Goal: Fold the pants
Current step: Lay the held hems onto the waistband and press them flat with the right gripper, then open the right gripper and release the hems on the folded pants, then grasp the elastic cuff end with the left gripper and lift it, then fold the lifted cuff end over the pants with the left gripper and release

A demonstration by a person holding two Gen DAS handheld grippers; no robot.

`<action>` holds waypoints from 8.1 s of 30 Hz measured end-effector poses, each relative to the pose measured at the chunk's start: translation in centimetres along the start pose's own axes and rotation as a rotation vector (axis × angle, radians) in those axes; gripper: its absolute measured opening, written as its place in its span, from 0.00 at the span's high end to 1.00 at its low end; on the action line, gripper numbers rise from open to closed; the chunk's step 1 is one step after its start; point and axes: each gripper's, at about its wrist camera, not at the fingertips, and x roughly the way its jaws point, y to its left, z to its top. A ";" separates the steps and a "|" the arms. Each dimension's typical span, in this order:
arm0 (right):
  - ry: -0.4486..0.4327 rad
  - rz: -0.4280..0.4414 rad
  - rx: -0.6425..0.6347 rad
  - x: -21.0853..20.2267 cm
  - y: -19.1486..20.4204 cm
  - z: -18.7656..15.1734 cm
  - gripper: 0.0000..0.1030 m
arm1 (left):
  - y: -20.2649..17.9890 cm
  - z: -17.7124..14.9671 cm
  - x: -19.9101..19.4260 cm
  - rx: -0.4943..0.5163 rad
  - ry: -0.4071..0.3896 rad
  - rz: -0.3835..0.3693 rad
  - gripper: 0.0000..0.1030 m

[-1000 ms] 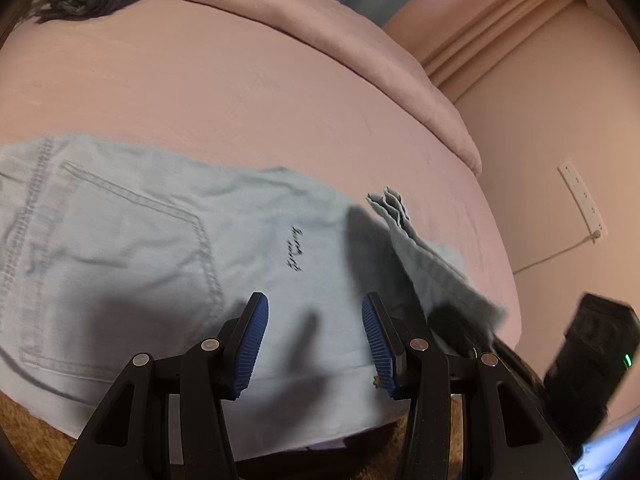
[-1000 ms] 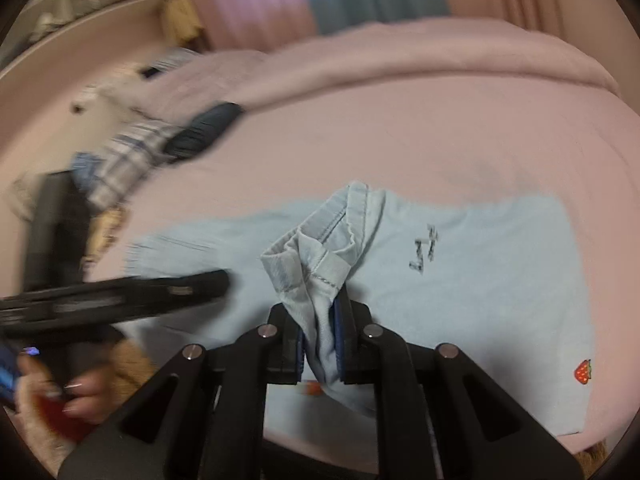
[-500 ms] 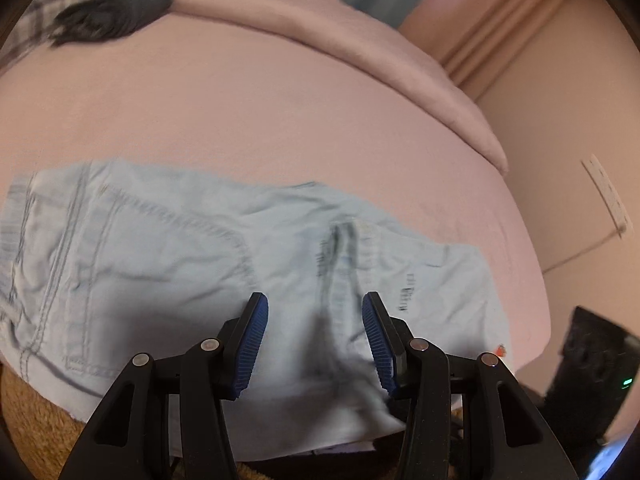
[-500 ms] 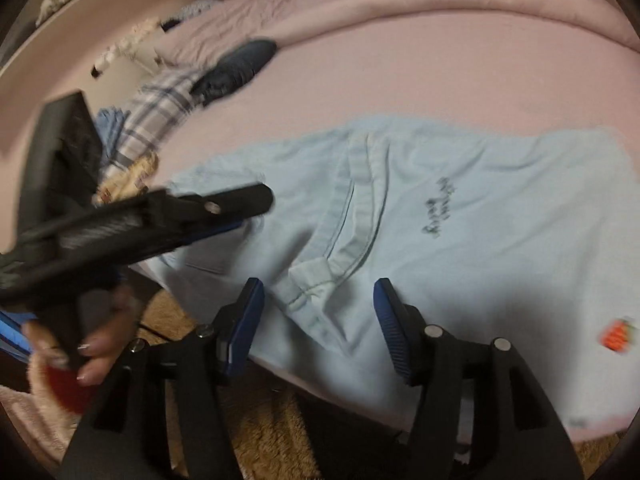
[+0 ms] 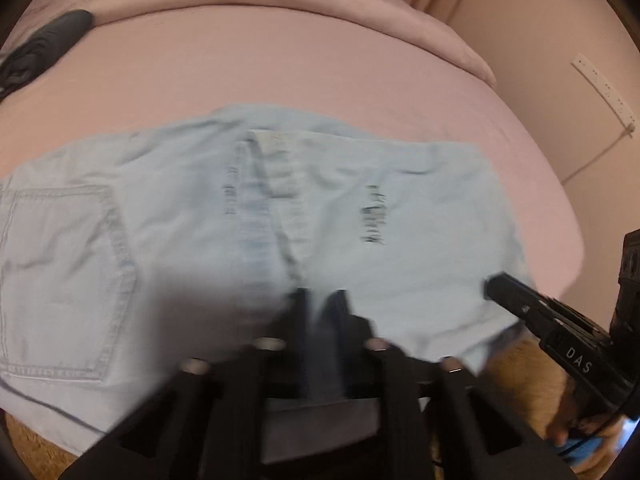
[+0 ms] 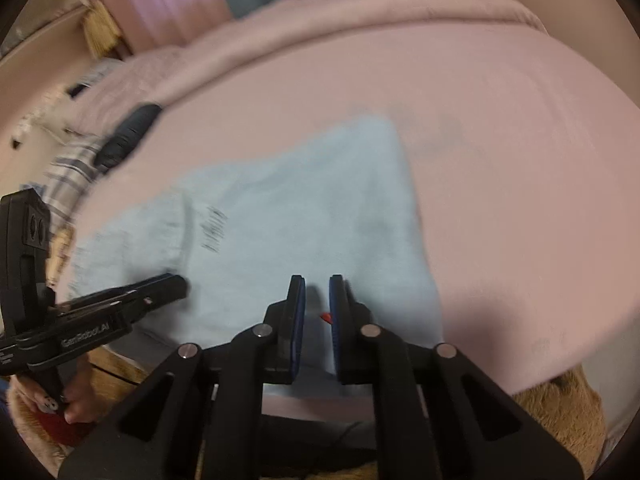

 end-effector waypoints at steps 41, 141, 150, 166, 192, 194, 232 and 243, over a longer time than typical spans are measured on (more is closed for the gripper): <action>-0.036 -0.136 -0.069 0.2 2.6 -0.9 0.94 | 3.0 -3.7 -2.0 -0.099 -0.089 -0.054 0.95; -0.152 -0.398 -0.057 0.4 5.3 -1.5 0.46 | 23.5 -4.5 -10.9 -0.636 -0.343 0.243 0.28; -0.154 -0.393 -0.055 0.4 5.0 -1.4 0.46 | 23.7 -4.2 -10.7 -0.614 -0.344 0.234 0.24; -0.143 -0.389 -0.049 0.2 4.6 -1.0 0.46 | 21.3 -3.6 -9.3 -0.486 -0.260 0.244 0.22; -0.152 -0.308 -0.015 -0.5 2.4 -0.9 0.46 | 11.0 0.8 -17.2 -0.388 -0.446 -0.001 0.72; -0.154 -0.290 -0.008 -0.7 2.0 -0.9 0.46 | 8.4 1.9 -17.1 -0.319 -0.442 -0.023 0.72; -0.254 -0.020 -0.009 -8.1 4.9 0.6 0.46 | 5.6 0.2 -7.3 -0.238 -0.119 0.055 0.33; -0.134 -0.151 -0.050 0.8 5.5 -0.2 0.63 | 6.1 -1.0 -5.8 -0.186 -0.063 0.063 0.33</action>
